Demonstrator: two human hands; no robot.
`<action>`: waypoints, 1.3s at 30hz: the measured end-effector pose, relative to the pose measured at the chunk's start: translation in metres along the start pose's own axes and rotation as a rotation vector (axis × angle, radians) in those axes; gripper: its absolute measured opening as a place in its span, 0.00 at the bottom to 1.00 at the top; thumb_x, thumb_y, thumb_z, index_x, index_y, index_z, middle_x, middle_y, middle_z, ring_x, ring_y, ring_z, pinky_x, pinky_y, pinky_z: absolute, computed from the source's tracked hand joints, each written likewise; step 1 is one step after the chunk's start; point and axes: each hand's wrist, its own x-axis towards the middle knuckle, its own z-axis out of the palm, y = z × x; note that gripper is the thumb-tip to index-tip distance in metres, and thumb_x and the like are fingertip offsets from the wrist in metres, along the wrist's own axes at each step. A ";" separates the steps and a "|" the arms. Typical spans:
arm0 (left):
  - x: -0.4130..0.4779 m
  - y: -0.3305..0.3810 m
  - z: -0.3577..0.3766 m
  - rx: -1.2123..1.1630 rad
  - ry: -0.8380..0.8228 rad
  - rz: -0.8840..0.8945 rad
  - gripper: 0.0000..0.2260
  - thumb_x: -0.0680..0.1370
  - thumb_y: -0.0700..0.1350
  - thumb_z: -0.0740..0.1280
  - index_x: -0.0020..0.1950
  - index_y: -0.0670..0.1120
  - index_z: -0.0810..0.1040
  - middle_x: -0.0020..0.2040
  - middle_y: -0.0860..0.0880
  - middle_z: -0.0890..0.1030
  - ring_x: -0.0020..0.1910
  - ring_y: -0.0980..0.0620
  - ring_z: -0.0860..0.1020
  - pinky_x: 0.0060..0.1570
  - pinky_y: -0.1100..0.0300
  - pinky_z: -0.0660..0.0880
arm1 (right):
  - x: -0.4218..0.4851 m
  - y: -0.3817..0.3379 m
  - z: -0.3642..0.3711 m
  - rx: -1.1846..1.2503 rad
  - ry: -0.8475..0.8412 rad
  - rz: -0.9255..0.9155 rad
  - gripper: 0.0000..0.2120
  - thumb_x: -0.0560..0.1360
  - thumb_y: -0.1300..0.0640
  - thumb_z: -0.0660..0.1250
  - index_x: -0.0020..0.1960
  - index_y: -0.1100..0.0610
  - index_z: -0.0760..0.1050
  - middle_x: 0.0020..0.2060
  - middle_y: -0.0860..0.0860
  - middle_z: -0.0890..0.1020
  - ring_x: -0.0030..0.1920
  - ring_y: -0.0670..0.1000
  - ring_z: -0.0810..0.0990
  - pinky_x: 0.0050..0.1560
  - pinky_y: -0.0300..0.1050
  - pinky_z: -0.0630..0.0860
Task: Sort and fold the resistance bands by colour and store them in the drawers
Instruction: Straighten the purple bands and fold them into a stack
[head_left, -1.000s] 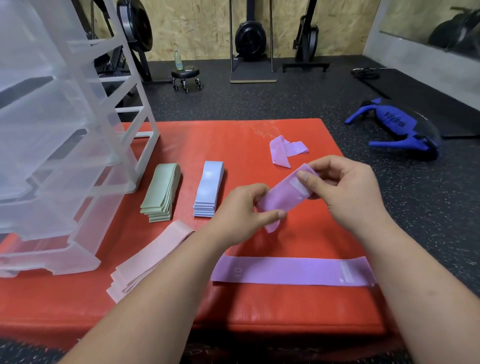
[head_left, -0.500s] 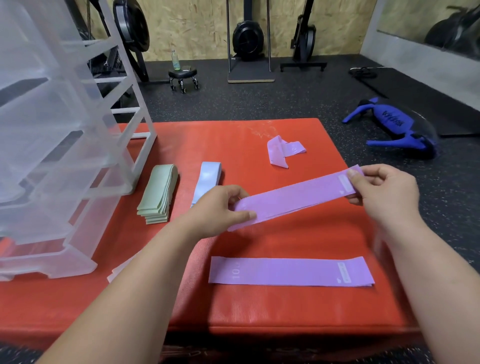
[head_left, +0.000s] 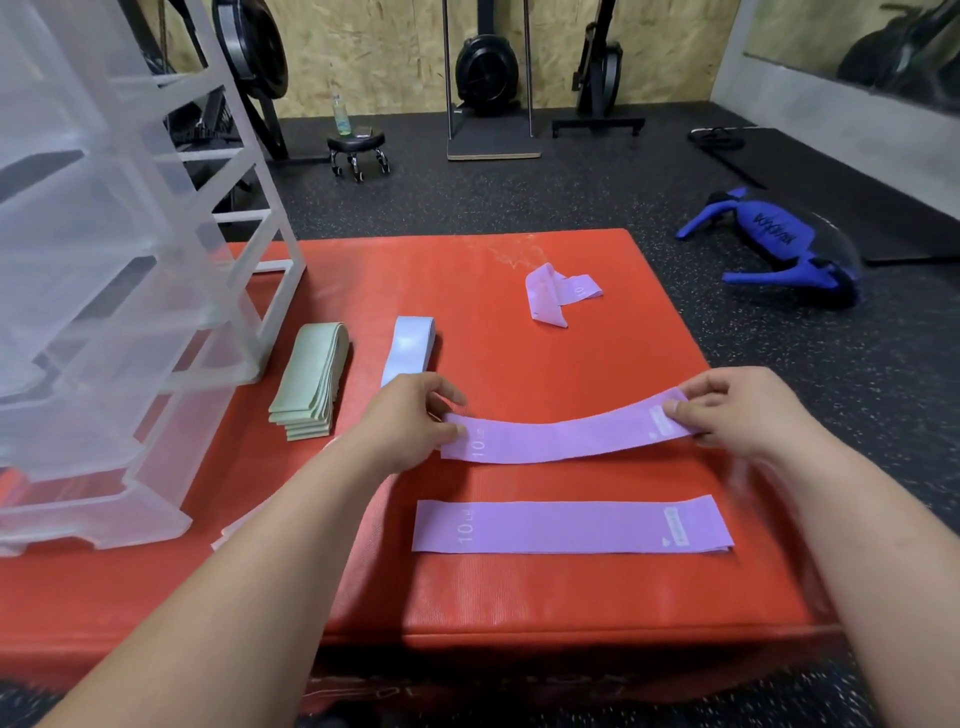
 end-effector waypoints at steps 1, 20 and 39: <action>-0.002 0.002 -0.002 -0.010 0.037 -0.001 0.13 0.74 0.38 0.78 0.52 0.52 0.83 0.47 0.46 0.84 0.39 0.50 0.80 0.46 0.50 0.81 | -0.002 0.000 -0.002 -0.007 0.002 0.000 0.07 0.72 0.60 0.80 0.47 0.59 0.83 0.32 0.54 0.85 0.31 0.49 0.81 0.38 0.45 0.81; -0.097 0.002 -0.023 -0.255 0.062 -0.061 0.09 0.76 0.33 0.77 0.53 0.42 0.82 0.38 0.44 0.81 0.35 0.46 0.79 0.43 0.52 0.81 | -0.089 0.009 -0.028 0.075 -0.130 -0.018 0.07 0.72 0.64 0.79 0.48 0.64 0.84 0.38 0.59 0.79 0.38 0.52 0.78 0.33 0.37 0.81; -0.109 0.004 0.003 0.474 0.114 0.206 0.09 0.76 0.39 0.72 0.53 0.49 0.82 0.49 0.53 0.82 0.40 0.55 0.75 0.40 0.64 0.68 | -0.103 0.022 -0.002 -0.537 -0.004 -0.217 0.11 0.66 0.54 0.83 0.43 0.48 0.83 0.30 0.43 0.84 0.34 0.38 0.81 0.36 0.31 0.70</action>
